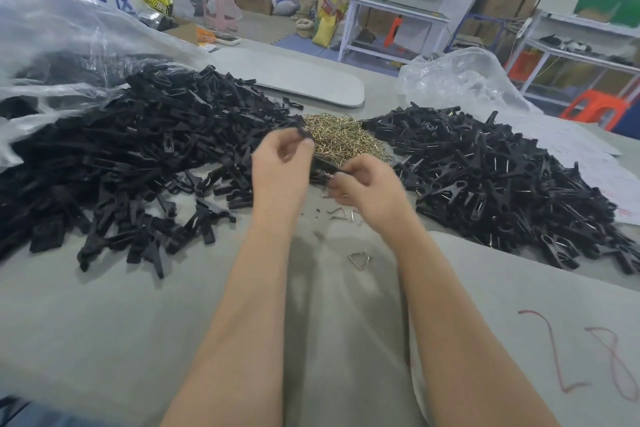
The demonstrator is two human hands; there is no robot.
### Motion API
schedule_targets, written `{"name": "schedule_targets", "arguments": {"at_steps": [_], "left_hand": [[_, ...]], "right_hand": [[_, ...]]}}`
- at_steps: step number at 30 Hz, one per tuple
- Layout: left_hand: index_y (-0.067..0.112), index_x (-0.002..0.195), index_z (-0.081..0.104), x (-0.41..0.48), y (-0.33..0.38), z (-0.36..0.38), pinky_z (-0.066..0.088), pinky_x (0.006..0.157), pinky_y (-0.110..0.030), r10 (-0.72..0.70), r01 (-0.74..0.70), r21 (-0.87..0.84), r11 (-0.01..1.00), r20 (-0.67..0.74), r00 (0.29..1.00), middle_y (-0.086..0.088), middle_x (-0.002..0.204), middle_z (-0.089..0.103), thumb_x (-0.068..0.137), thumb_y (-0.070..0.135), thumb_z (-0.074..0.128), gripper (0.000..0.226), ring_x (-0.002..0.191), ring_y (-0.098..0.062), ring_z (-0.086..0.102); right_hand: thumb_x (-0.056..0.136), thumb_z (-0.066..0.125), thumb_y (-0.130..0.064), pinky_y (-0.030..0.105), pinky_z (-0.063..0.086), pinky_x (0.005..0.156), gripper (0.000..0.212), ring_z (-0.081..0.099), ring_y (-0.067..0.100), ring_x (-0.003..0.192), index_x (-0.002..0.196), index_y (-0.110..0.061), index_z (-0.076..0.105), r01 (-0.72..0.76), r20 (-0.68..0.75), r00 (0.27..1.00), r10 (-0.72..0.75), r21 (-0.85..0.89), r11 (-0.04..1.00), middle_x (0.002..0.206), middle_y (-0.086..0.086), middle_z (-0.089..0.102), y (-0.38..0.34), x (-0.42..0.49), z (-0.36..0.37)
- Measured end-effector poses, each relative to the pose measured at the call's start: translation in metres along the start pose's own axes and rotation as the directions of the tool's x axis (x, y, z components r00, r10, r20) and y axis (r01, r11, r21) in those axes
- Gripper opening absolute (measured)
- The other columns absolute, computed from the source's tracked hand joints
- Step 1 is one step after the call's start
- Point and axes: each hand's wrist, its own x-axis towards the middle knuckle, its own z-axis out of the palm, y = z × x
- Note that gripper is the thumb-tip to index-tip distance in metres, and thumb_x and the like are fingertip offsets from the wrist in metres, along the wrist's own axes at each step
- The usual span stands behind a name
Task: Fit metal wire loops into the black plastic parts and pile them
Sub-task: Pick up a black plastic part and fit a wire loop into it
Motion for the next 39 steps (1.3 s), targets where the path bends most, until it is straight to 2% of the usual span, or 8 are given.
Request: {"name": "schedule_targets", "arguments": {"at_steps": [3,7,12,20,24,30,35,39], "left_hand": [[0.017,0.101,0.057,-0.004,-0.015,0.009,0.047,0.078,-0.018,-0.076,0.035,0.251,0.967,0.156,0.985,0.006,0.092,0.061,0.091,0.014,0.058,0.011,0.083,-0.004,0.057],[0.018,0.088,0.053,-0.009,-0.024,0.017,0.055,0.080,-0.033,-0.266,0.207,0.225,0.952,0.276,0.924,-0.005,0.089,0.061,0.094,0.009,0.056,0.011,0.077,-0.015,0.064],[0.019,0.086,0.056,-0.010,-0.029,0.016,0.049,0.096,-0.046,-0.263,0.181,0.263,0.948,0.324,0.909,-0.003,0.085,0.059,0.092,0.008,0.059,0.013,0.087,-0.021,0.058],[0.018,0.088,0.057,-0.008,-0.031,0.014,0.052,0.087,-0.035,-0.277,0.205,0.234,0.950,0.333,0.901,-0.004,0.088,0.063,0.093,0.006,0.057,0.012,0.084,-0.016,0.060],[0.013,0.089,0.059,-0.008,-0.031,0.013,0.056,0.070,-0.020,-0.281,0.253,0.127,0.959,0.349,0.894,-0.005,0.081,0.065,0.094,0.001,0.053,0.014,0.071,-0.010,0.063],[0.015,0.091,0.063,-0.008,-0.031,0.014,0.054,0.084,-0.033,-0.262,0.207,0.184,0.961,0.365,0.893,-0.008,0.083,0.064,0.092,0.000,0.055,0.017,0.076,-0.015,0.062],[0.016,0.088,0.063,-0.010,-0.030,0.014,0.055,0.081,-0.032,-0.249,0.194,0.180,0.964,0.370,0.895,-0.007,0.081,0.062,0.091,0.000,0.057,0.018,0.073,-0.014,0.061],[0.006,0.101,0.063,-0.009,-0.029,0.013,0.057,0.072,-0.021,-0.255,0.213,0.151,0.965,0.366,0.895,-0.008,0.083,0.063,0.092,0.001,0.057,0.013,0.071,-0.009,0.063]], "right_hand": [[0.087,0.055,0.000,0.023,0.055,0.063,0.015,0.065,0.010,0.061,0.080,-0.012,0.053,0.018,-0.007,1.000,-0.018,-0.013,1.000,0.068,0.002,0.069,0.008,-0.010,-0.029],[0.092,0.052,-0.004,0.019,0.051,0.057,0.007,0.060,0.008,0.055,0.098,-0.003,0.056,0.003,-0.205,0.979,0.012,0.072,0.997,0.069,0.007,0.066,0.020,-0.011,-0.023],[0.095,0.051,-0.005,0.015,0.053,0.058,0.028,0.062,0.007,0.057,0.123,0.000,0.052,-0.045,-0.322,0.940,0.108,0.196,0.980,0.073,0.005,0.062,0.032,-0.008,-0.011],[0.093,0.056,-0.014,0.041,0.052,0.090,0.054,0.063,0.019,0.085,0.143,-0.012,0.036,0.008,-0.263,0.965,-0.004,0.013,1.000,0.101,0.009,0.062,0.028,-0.012,-0.017],[0.095,0.051,-0.009,0.044,0.050,0.092,0.040,0.060,0.022,0.093,0.134,-0.008,0.041,0.031,-0.156,0.987,-0.043,-0.073,0.997,0.096,0.000,0.055,0.022,-0.015,-0.020],[0.097,0.047,-0.006,0.029,0.045,0.094,0.047,0.058,0.019,0.101,0.142,-0.009,0.037,0.084,-0.084,0.991,-0.107,-0.236,0.968,0.110,-0.003,0.050,0.019,-0.016,-0.018],[0.091,0.056,-0.003,0.027,0.052,0.083,0.025,0.062,0.022,0.093,0.113,-0.011,0.051,0.076,-0.196,0.977,-0.089,-0.076,0.994,0.096,-0.001,0.059,0.021,-0.017,-0.017],[0.091,0.055,0.000,0.018,0.051,0.081,0.026,0.062,0.016,0.091,0.117,-0.005,0.057,0.088,-0.203,0.975,-0.095,-0.043,0.995,0.101,0.006,0.065,0.021,-0.017,-0.020]]}}
